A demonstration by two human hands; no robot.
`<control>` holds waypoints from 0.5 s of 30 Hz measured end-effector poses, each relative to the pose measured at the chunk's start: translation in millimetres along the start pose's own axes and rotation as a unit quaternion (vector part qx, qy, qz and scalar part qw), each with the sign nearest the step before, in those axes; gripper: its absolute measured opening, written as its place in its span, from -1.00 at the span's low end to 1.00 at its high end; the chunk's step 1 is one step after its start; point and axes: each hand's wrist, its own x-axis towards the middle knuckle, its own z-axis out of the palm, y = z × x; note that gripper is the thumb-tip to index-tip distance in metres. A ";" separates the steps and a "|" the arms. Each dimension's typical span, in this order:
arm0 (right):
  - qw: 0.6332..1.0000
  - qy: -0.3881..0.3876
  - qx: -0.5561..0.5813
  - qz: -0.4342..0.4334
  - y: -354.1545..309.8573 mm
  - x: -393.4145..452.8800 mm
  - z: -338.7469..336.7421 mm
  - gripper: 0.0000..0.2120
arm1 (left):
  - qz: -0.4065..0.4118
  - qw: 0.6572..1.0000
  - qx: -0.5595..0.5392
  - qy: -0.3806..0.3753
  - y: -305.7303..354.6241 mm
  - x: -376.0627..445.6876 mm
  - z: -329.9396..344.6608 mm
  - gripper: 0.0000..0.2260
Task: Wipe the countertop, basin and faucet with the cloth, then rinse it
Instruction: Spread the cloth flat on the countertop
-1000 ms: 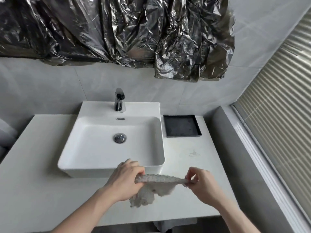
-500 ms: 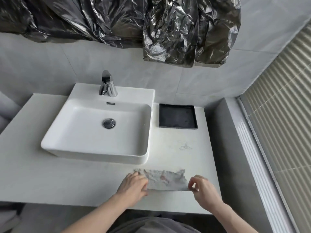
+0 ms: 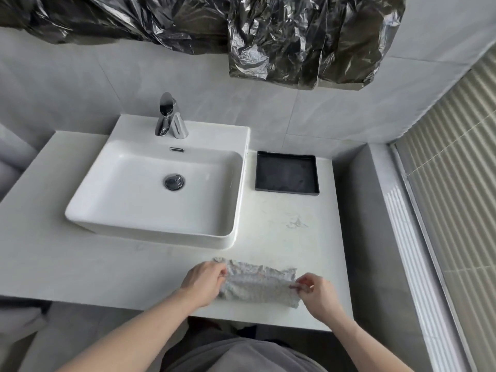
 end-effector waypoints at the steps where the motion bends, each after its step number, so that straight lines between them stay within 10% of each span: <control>1: 1.000 0.004 0.016 0.005 -2.8 6.6 0.1 -0.83 | -0.003 1.000 0.007 0.005 0.9 6.3 -1.7 -0.86; 5: 0.999 0.015 -0.015 0.024 -6.9 25.1 5.4 -0.66 | 0.010 0.997 0.078 0.011 7.9 20.0 7.2 -0.51; 15: 0.994 -0.028 -0.018 0.106 1.9 24.9 47.2 -0.44 | 0.039 0.980 0.115 -0.159 12.1 -3.5 42.5 -0.33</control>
